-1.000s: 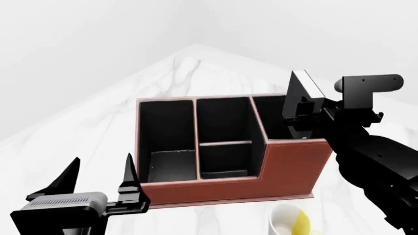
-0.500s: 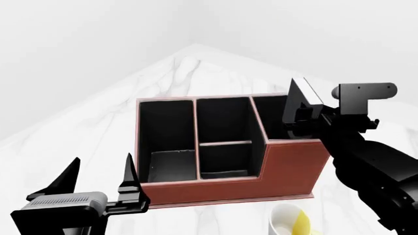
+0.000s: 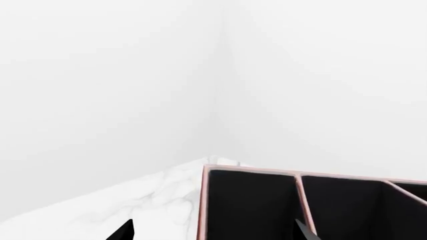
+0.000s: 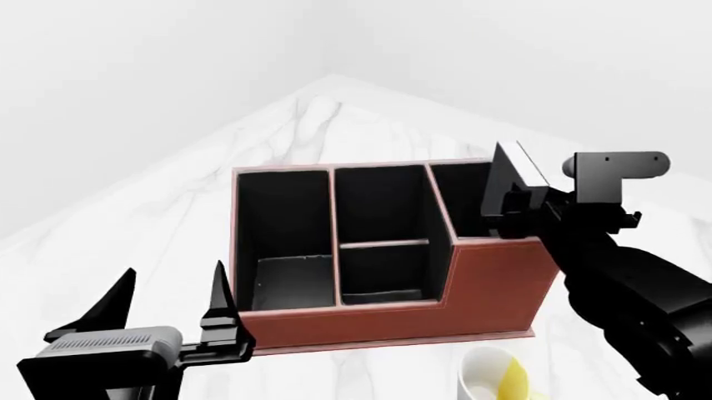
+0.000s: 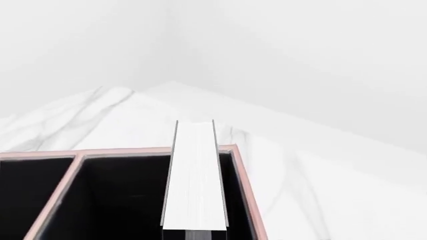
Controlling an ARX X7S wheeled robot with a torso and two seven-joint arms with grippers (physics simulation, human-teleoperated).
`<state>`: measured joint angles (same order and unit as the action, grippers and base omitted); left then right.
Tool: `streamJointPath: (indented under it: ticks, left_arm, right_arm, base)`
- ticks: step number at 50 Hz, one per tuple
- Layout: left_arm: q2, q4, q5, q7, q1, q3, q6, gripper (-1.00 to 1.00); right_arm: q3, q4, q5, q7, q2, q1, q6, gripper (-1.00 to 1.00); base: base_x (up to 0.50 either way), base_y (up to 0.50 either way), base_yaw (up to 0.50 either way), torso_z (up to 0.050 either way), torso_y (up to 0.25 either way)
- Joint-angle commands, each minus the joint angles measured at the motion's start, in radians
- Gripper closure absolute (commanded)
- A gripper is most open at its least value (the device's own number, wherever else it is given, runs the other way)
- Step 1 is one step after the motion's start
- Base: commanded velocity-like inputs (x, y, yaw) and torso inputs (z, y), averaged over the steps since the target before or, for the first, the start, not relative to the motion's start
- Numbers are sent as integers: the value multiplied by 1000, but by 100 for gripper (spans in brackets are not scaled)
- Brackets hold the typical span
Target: Pick up the book and place it in the right compartment of the caddy.
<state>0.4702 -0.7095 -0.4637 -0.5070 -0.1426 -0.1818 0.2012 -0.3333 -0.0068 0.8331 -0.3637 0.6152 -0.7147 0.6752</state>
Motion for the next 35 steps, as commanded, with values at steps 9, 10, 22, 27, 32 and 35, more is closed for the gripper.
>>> streamJointPath:
  ticks: [9, 10, 22, 27, 32, 35]
  left_arm:
    - [4, -4, -2, -5, -2, -3, -1, -100]
    - [4, -3, -3, -6, -1, -2, -1, -100]
    - [6, -3, -5, -8, 3, -4, 0, -100]
    - [7, -2, -6, -9, 3, -5, -1, -100]
    - [8, -1, -6, -9, 3, -6, -2, -100]
    - [8, -1, -6, -10, 3, -7, -3, -100]
  right_arm:
    - [12, 16, -54, 19, -5, 6, -25, 100]
    - [12, 18, -54, 21, -5, 6, -26, 100]
    - [8, 35, -57, 35, -8, 5, -36, -100]
    - [8, 39, -59, 36, -9, 5, -41, -100]
    - [7, 37, -60, 37, -7, 6, -43, -100]
    - [6, 35, -61, 39, -6, 8, -44, -100]
  base:
    - [0, 0, 0, 1, 1]
    - [0, 0, 0, 0, 0]
    - [0, 0, 0, 0, 2]
    - [0, 0, 0, 0, 0]
    - [0, 0, 0, 0, 0]
    - [0, 0, 0, 0, 0]
